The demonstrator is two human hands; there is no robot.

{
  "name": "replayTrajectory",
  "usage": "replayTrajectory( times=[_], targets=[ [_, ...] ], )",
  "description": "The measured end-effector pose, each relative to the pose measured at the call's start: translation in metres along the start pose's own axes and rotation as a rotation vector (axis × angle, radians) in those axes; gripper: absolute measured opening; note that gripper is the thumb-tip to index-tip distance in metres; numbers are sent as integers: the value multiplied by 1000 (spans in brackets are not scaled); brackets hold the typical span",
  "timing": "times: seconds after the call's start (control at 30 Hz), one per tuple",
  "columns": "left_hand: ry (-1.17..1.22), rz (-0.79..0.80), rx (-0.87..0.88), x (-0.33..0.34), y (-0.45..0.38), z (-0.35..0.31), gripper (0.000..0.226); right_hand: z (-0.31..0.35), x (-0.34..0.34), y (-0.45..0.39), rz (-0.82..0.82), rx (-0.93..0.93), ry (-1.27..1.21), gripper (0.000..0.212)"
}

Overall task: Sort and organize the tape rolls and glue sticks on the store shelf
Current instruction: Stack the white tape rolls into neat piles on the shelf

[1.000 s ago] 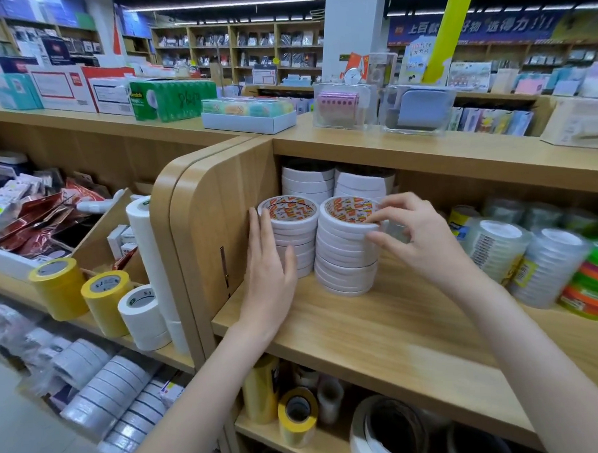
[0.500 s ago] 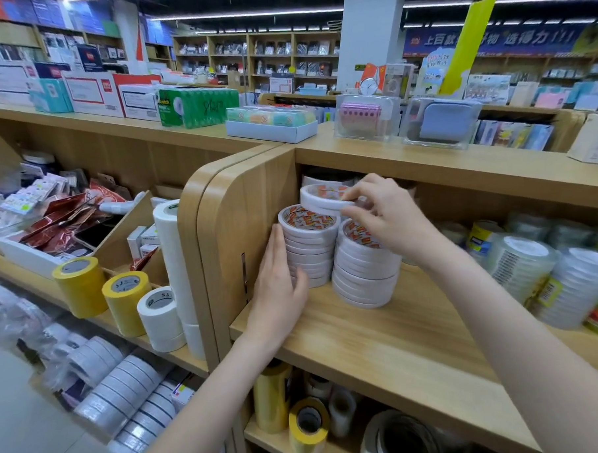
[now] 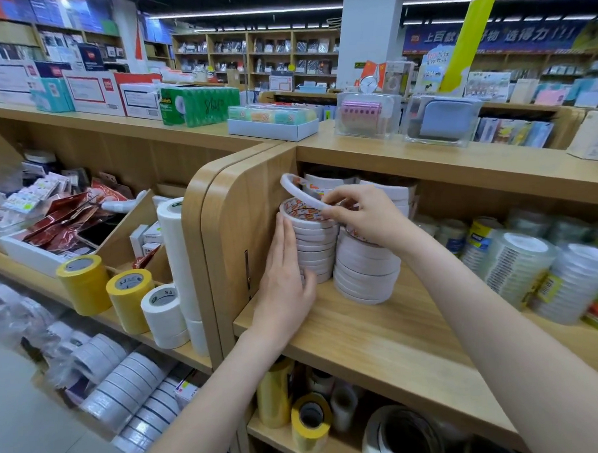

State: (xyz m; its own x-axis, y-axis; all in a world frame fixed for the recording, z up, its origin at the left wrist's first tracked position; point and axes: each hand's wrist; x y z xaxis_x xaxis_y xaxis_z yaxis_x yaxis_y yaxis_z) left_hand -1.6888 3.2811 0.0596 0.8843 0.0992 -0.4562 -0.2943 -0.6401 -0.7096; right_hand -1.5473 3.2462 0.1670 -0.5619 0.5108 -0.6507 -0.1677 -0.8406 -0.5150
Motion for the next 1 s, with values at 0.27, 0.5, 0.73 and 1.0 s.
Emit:
replayTrajectory(
  times=[0.27,0.5,0.73,1.0],
  targets=[
    [49,-9,-27,-2,0,1,80,-9,-58,33,-127,-15,206,5],
    [34,9,-20,-1,0,0,82,-30,-47,70,-117,-45,307,16],
    [62,35,-70,-2,2,-2,84,-39,-18,88,-284,298,-145,65],
    [58,42,-111,-5,1,-5,85,-39,2,88,-340,329,-253,83]
  ],
)
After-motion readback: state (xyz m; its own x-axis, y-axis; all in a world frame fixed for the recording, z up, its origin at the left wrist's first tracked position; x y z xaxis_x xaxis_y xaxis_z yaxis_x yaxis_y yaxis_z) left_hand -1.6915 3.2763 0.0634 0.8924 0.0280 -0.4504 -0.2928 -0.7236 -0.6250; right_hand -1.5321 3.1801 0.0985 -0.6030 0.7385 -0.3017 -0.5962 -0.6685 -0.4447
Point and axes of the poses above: each hand's wrist, its own y-axis away from the middle knuckle, its own x-axis out of the palm, z = x × y, and after that the axes turned 8 degrees about -z, right-handed
